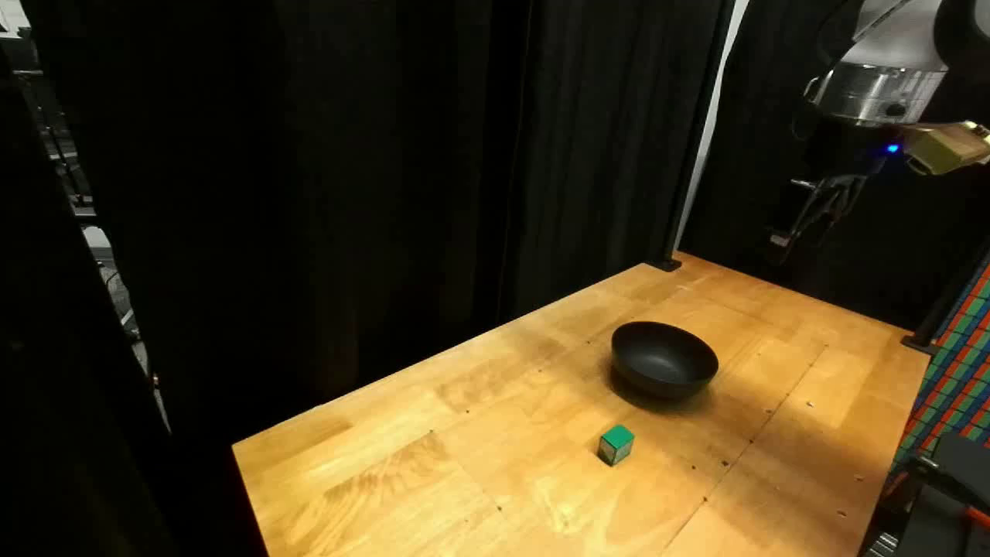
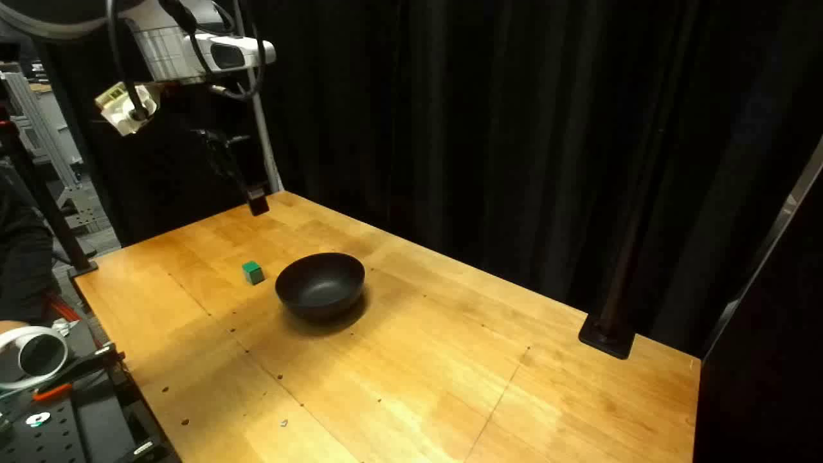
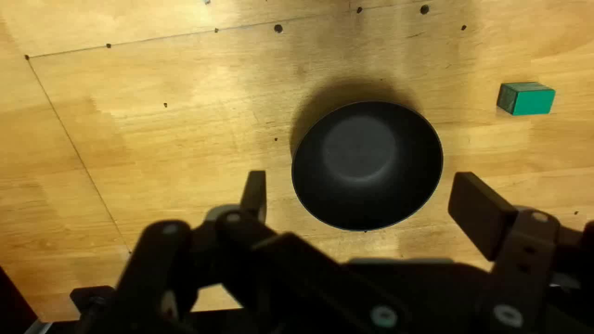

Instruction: Pick up the green cube and put it in the bowl

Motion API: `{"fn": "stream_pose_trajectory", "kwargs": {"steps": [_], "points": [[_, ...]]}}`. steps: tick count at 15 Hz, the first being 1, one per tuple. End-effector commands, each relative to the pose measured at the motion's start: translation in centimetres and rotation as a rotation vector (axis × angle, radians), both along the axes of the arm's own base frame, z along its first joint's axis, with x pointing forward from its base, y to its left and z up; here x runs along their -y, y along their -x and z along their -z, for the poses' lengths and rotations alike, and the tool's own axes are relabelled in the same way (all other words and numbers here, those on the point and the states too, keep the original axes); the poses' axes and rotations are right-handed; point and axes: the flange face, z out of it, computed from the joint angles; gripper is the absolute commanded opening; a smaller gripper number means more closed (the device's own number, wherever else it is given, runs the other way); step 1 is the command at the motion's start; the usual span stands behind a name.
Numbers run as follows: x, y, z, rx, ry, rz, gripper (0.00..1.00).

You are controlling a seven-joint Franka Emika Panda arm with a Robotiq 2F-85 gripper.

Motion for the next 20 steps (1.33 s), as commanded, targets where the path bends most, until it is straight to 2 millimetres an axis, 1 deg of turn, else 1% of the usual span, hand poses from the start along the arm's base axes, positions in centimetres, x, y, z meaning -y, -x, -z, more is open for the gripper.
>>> {"fn": "stream_pose_trajectory", "kwargs": {"steps": [1,6,7,9,11,14,18,20], "points": [[0.0,-0.1,-0.2,0.003,0.000,0.000,1.00],[0.0,-0.1,-0.4,0.007,0.000,0.000,1.00],[-0.9,-0.5,0.0,0.025,-0.014,-0.020,1.00],[-3.6,-1.6,1.0,0.031,-0.017,-0.049,1.00],[-7.1,-2.8,2.6,0.022,-0.049,-0.102,1.00],[-12.5,-4.1,6.3,0.005,-0.115,-0.176,1.00],[-18.1,-4.9,11.8,-0.021,-0.189,-0.227,1.00],[-20.6,-5.1,14.1,-0.043,-0.236,-0.254,1.00]]}}
